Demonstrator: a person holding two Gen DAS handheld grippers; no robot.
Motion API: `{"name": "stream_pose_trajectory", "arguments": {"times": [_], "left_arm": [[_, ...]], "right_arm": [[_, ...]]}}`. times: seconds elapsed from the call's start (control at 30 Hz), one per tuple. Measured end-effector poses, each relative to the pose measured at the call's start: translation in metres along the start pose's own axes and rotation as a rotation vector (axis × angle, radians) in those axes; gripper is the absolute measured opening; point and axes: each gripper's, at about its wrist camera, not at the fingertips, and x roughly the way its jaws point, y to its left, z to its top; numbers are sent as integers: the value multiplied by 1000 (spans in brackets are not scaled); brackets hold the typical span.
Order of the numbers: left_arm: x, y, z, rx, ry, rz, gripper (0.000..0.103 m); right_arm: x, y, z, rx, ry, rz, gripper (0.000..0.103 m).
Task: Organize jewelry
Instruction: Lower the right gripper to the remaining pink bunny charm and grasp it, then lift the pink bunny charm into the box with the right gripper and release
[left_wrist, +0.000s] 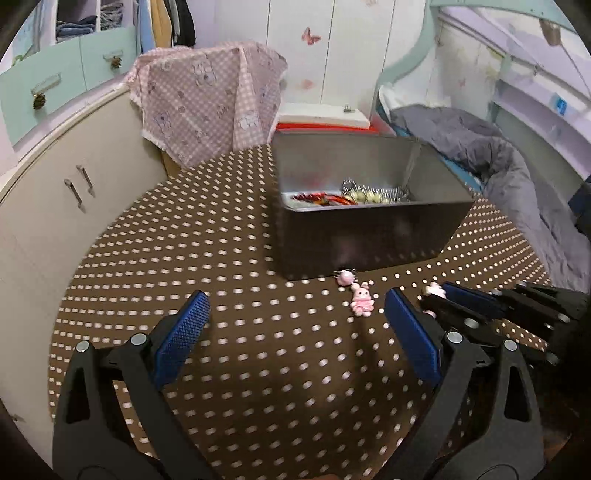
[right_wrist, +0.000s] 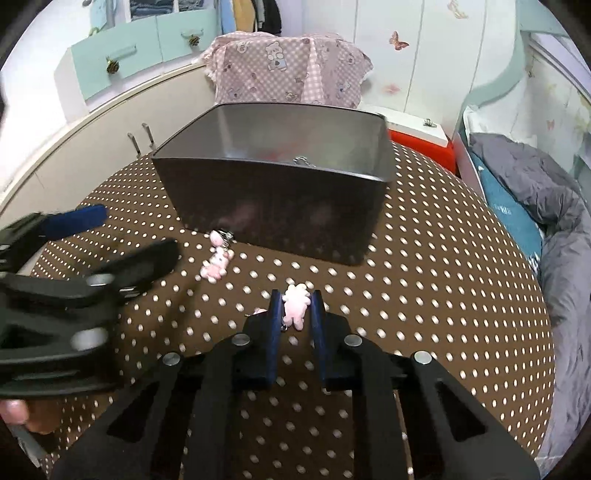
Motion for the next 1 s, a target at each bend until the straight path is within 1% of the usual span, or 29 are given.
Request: {"name": "stream_pose_trajectory", "arguments": {"times": [0.1,0.13,0.2,0.27,0.3,0.33,0.37,0.4,0.43,0.47,0.57,0.73,0.83,1.0], "left_arm": [[19,-7,1,-28,42,7,94],[25,-9,1,-34,68,17,92],[26,-12,3,-30,63,22,83],[26,-15,3,-14,59,26,63],[24,-14,3,-10,51,11,55],[22,-14,2,1,47,3,44],[20,-12,1,8,46,-10,34],[17,-8,-1,10,45,-28,30],[14,-4,-3,9,46,-42,22],[12,0,-5,9,46,-55,16],[3,11,-13,3,47,-104,16],[-15,22,-28,13,41,-130,16],[-26,28,-30,7,22,-140,16],[-49,37,-21,0,-29,-173,16]], "right_arm": [[-4,-5,-2,8,-6,14,14],[-5,-7,-2,10,-7,19,14],[-5,-8,-1,16,-7,30,14],[-6,-9,0,19,-8,37,14],[-6,-9,0,19,-8,38,14],[-7,-9,1,20,-8,40,14],[-7,-9,1,23,-9,43,14],[-8,-9,1,26,-9,48,14],[-9,-9,0,30,-10,53,14],[-9,-10,0,33,-11,58,14],[-13,-11,-1,43,-16,81,14],[-23,-12,-4,64,-21,127,14],[-33,-13,-2,65,-32,152,14],[-52,-17,6,75,-64,190,14]]}}
